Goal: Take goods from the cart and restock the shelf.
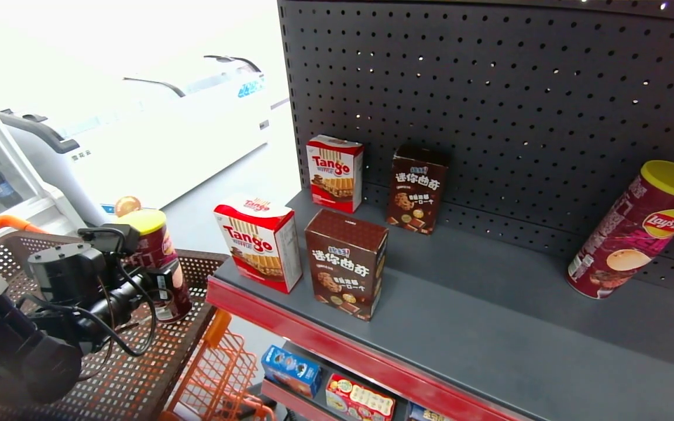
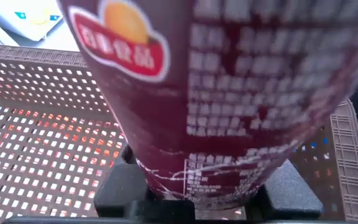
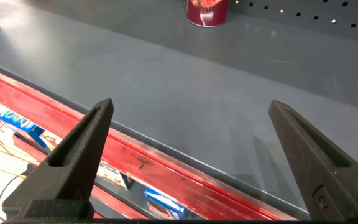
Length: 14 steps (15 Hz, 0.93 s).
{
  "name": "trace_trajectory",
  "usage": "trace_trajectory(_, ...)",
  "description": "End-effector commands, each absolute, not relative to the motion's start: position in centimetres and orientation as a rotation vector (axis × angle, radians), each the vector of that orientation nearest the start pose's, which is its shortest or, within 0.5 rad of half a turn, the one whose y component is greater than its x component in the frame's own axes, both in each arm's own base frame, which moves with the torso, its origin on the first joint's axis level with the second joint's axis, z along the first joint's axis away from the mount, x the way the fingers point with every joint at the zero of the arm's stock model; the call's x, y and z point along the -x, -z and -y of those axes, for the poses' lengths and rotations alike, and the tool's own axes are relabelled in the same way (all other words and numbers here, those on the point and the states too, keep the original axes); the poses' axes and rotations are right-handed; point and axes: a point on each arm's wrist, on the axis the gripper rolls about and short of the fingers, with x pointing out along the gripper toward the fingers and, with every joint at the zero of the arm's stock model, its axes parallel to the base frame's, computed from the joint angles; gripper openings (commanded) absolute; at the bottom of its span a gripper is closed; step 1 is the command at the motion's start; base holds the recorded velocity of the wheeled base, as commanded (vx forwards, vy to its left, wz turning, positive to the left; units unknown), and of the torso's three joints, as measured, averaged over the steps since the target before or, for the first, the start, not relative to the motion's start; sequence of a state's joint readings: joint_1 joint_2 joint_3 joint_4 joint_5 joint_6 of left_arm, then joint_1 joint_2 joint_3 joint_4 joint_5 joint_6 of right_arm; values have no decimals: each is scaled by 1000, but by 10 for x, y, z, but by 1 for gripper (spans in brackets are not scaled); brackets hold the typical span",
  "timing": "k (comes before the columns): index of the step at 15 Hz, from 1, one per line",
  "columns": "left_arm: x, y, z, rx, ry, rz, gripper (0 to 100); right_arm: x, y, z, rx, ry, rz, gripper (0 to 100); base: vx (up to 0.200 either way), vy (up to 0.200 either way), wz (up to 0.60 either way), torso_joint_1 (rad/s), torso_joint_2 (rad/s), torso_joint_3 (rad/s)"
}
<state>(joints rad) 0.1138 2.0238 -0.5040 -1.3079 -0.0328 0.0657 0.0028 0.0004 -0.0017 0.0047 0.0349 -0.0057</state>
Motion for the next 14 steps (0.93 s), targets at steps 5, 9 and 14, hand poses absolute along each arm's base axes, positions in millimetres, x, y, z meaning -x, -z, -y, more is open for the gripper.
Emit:
trace_trajectory(5,-274,-149,-30,-53,-59,-126,0,23,-75,-1,6,-38,-3,100,0,0,0,0,0,0)
trace_trajectory(9,-234,-189,-22,-61,-2,-38,0,23,-75,-1,6,-38,-3,100,0,0,0,0,0,0)
trace_trajectory(14,-197,-221,-10,-62,86,38,0,23,-75,-1,6,-38,-3,100,0,0,0,0,0,0)
